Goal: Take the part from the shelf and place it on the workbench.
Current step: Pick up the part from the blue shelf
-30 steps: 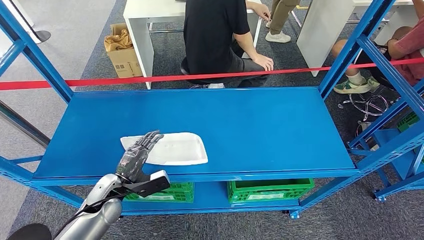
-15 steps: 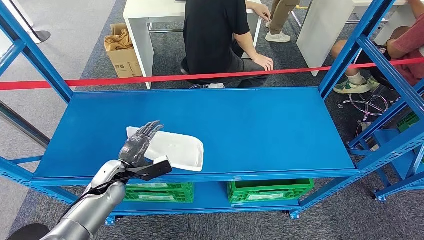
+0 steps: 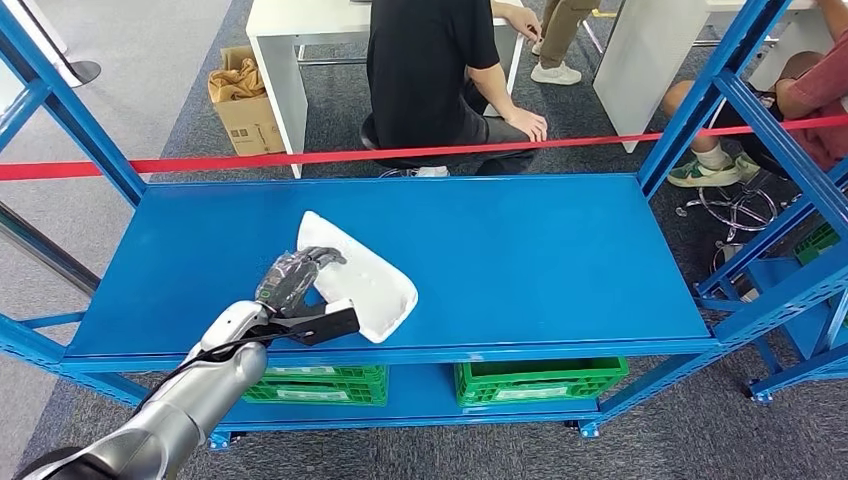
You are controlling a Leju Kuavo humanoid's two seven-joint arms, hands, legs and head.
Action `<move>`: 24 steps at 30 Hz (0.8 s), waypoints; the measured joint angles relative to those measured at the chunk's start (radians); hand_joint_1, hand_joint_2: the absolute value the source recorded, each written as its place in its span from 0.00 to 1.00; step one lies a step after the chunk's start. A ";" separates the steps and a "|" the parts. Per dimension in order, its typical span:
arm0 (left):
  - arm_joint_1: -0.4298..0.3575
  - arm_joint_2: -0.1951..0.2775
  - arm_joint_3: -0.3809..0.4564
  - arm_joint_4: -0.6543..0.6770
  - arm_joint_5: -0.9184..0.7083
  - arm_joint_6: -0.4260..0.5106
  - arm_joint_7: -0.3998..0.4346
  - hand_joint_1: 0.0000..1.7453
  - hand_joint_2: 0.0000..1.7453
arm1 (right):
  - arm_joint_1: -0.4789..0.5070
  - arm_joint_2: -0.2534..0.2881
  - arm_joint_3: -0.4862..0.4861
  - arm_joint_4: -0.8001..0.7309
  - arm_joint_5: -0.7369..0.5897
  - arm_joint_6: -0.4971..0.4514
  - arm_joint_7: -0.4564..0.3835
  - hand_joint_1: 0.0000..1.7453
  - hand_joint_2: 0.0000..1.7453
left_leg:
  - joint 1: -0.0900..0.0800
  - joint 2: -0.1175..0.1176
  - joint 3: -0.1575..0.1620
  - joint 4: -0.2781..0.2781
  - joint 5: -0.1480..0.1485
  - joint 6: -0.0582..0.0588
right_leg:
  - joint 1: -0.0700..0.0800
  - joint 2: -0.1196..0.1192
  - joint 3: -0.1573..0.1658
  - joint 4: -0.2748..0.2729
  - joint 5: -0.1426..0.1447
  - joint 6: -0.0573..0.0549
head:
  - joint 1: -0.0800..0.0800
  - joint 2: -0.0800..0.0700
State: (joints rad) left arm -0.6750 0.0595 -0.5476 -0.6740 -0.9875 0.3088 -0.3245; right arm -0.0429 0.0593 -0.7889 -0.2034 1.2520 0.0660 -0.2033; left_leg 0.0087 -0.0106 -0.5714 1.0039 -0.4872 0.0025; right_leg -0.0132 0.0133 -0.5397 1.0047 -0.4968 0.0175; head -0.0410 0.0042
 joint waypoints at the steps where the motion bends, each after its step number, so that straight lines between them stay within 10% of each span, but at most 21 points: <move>1: -0.007 -0.002 -0.004 0.010 -0.001 -0.001 0.000 1.00 1.00 | -0.001 0.000 0.000 0.000 0.000 0.000 -0.001 0.00 0.00 | 0.000 0.000 0.000 0.000 0.000 0.000 | 0.000 0.000 0.000 0.000 0.000 0.000 | 0.000 0.000; 24: -0.049 -0.011 -0.042 0.044 -0.017 0.051 -0.003 1.00 1.00 | -0.005 0.008 0.000 0.000 -0.002 -0.002 -0.008 0.00 0.00 | 0.000 0.000 0.001 -0.001 0.000 0.000 | 0.000 0.000 0.001 0.000 0.000 0.000 | 0.000 0.000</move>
State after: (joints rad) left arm -0.7240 0.0484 -0.5900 -0.6302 -1.0050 0.3596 -0.3272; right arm -0.0483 0.0676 -0.7892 -0.2033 1.2498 0.0641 -0.2113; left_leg 0.0087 -0.0106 -0.5705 1.0031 -0.4875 0.0022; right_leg -0.0131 0.0134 -0.5385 1.0048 -0.4972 0.0174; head -0.0408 0.0042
